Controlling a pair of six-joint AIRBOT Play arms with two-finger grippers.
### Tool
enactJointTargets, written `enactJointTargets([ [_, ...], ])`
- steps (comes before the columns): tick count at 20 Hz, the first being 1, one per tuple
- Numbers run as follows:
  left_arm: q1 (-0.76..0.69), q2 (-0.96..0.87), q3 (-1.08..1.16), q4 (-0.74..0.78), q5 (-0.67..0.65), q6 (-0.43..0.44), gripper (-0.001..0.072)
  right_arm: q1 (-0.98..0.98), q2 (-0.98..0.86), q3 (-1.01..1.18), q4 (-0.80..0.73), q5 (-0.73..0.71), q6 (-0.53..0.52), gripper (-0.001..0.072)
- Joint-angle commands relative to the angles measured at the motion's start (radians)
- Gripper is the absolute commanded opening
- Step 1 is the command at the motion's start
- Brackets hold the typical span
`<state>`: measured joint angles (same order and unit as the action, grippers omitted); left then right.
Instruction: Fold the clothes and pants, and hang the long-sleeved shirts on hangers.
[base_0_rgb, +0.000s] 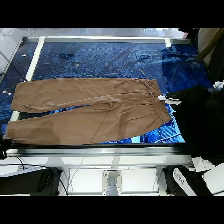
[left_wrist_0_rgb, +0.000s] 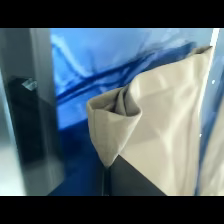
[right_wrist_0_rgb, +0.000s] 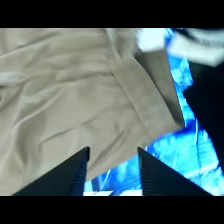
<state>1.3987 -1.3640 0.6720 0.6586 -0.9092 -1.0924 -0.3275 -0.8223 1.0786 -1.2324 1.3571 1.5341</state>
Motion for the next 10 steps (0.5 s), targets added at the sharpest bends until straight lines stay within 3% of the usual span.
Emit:
enactJointTargets([
  [1, -0.001, 0.033, 0.034, -0.01, -0.034, 0.0, 0.0009, -0.081, 0.072, -0.318, 0.171, -0.162, 0.045, 0.0474],
  [3, -0.001, 0.056, 0.055, -0.01, -0.071, 0.0, 0.0009, -0.083, 0.002, -0.461, 0.293, -0.262, -0.038, 0.0477],
  [4, -0.001, 0.068, 0.061, -0.01, -0.079, 0.0, 0.0009, -0.083, -0.043, -0.497, 0.285, -0.28, -0.056, 0.0478],
  [6, -0.001, 0.09, 0.062, -0.017, -0.079, 0.0, 0.0009, -0.083, -0.132, -0.515, 0.239, -0.28, -0.06, 0.0561],
  [10, -0.011, 0.099, 0.062, -0.016, -0.106, 0.0, 0.0009, -0.083, -0.283, -0.515, 0.297, -0.37, -0.117, 0.0561],
])
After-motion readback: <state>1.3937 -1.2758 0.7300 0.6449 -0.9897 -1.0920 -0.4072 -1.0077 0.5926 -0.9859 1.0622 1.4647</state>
